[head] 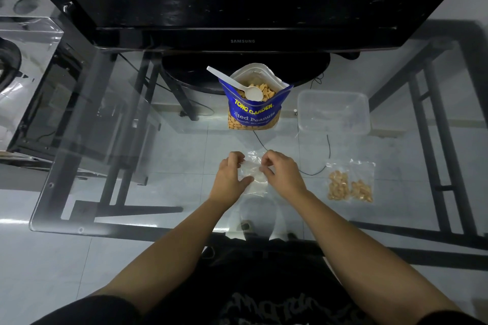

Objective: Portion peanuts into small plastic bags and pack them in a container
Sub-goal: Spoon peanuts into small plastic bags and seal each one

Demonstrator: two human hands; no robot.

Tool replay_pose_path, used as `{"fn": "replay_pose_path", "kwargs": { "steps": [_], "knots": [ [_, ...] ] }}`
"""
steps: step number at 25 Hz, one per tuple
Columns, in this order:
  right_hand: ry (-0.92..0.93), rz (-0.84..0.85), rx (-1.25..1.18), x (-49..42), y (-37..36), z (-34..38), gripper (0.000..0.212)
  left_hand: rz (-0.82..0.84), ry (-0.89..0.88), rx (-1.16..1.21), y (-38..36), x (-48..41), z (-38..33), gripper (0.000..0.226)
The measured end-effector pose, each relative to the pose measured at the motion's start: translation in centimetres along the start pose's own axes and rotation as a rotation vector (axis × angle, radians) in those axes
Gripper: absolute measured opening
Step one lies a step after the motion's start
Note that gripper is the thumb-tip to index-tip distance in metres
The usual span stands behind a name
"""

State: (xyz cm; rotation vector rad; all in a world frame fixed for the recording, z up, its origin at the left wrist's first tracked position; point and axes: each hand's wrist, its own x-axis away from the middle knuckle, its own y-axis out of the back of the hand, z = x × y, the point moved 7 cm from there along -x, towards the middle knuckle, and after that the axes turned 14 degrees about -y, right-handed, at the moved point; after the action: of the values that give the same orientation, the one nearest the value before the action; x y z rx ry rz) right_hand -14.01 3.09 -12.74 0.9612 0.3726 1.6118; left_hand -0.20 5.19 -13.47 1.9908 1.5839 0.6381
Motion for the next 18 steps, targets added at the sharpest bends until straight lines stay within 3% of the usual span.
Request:
{"fn": "replay_pose_path", "kwargs": {
  "steps": [3, 6, 10, 14, 18],
  "knots": [
    [-0.088, 0.059, -0.225, -0.1, 0.1, -0.4, 0.012, -0.050, 0.013, 0.088, 0.5, 0.1, -0.1, 0.040],
    [-0.211, 0.109, -0.489, -0.2, 0.2, -1.2, 0.024, -0.145, 0.151, 0.344, 1.0, 0.3, 0.6, 0.028],
    [-0.317, 0.111, -0.623, -0.3, 0.3, -1.9, 0.034, -0.160, 0.285, 0.515, 1.1, 0.1, 1.7, 0.016],
    [-0.372, 0.033, -0.674, -0.4, 1.7, -2.9, 0.026, -0.147, 0.306, 0.449, 0.8, 0.1, 1.9, 0.014],
    [-0.351, -0.011, -0.610, -0.3, 4.3, -3.5, 0.032, -0.125, 0.321, 0.096, 1.1, 0.4, 2.2, 0.023]
  ]
}}
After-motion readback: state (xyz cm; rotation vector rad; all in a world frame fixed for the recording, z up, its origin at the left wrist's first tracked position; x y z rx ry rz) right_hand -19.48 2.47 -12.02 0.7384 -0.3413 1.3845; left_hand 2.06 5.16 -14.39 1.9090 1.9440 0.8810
